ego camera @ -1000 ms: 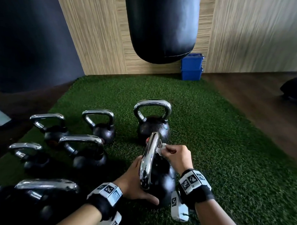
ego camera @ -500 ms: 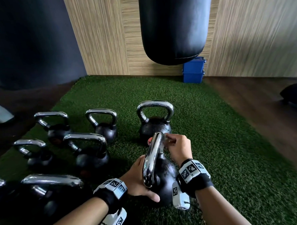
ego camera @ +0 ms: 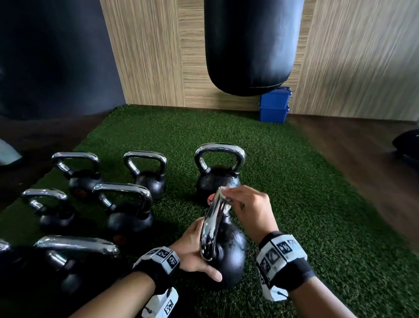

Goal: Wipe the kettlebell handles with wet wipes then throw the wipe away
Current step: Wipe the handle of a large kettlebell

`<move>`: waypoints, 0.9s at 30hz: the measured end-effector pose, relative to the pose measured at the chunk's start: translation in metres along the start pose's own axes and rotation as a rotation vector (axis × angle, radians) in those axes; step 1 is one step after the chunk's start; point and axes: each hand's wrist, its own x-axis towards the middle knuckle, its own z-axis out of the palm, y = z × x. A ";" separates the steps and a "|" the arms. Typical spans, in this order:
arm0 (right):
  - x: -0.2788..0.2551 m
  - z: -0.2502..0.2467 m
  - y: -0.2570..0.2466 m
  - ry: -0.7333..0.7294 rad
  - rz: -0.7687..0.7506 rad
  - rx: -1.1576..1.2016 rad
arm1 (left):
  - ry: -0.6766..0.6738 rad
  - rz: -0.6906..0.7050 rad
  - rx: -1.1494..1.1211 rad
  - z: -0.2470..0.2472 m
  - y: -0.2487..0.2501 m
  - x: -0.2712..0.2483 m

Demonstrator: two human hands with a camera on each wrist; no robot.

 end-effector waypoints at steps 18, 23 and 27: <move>-0.048 -0.010 -0.039 -0.120 0.389 0.383 | 0.056 -0.024 -0.066 0.004 -0.002 0.004; -0.055 -0.007 -0.039 -0.171 0.596 0.594 | 0.066 -0.015 -0.045 0.005 -0.003 0.002; -0.066 -0.005 -0.034 -0.254 0.632 0.603 | 0.020 -0.009 0.070 0.007 -0.003 0.002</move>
